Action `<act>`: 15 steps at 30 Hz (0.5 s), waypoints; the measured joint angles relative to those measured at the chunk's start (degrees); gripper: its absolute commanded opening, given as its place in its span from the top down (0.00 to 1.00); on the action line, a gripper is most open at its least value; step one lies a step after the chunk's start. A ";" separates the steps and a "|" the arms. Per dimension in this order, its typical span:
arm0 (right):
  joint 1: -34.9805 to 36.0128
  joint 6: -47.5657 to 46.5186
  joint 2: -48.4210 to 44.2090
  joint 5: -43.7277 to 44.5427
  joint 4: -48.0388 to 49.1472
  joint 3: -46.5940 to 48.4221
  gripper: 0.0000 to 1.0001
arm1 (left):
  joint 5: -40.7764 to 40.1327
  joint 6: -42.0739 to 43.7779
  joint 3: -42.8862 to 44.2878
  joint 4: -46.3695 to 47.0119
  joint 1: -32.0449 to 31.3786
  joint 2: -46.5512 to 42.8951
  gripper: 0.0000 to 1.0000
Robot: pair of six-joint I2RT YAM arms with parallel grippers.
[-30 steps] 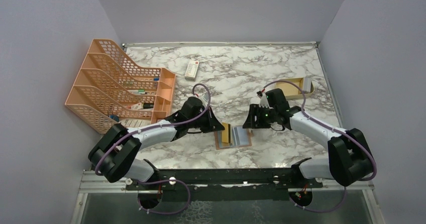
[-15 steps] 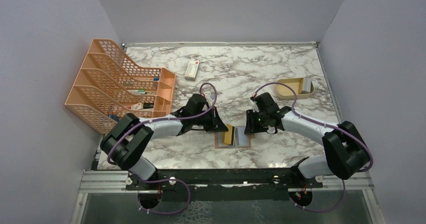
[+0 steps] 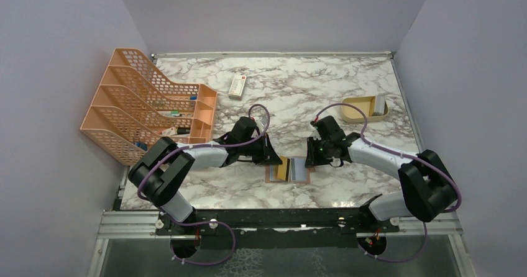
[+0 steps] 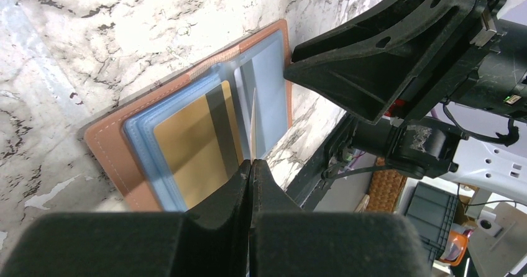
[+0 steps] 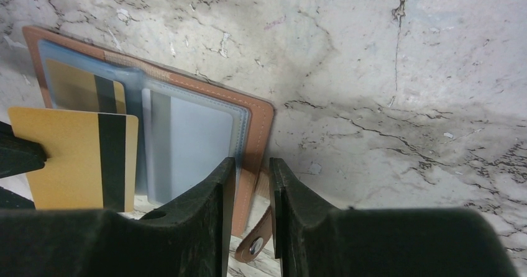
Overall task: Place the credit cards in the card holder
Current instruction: Insert the credit card into the card holder.
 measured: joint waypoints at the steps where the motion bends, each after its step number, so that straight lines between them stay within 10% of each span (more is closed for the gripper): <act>1: 0.02 0.00 0.00 0.00 0.00 -0.22 0.74 | 0.00 0.00 0.00 0.00 0.00 0.02 1.00; 15: 0.00 0.02 -0.26 0.00 0.87 -0.81 0.76 | -0.09 -0.11 0.00 0.50 0.00 2.05 1.00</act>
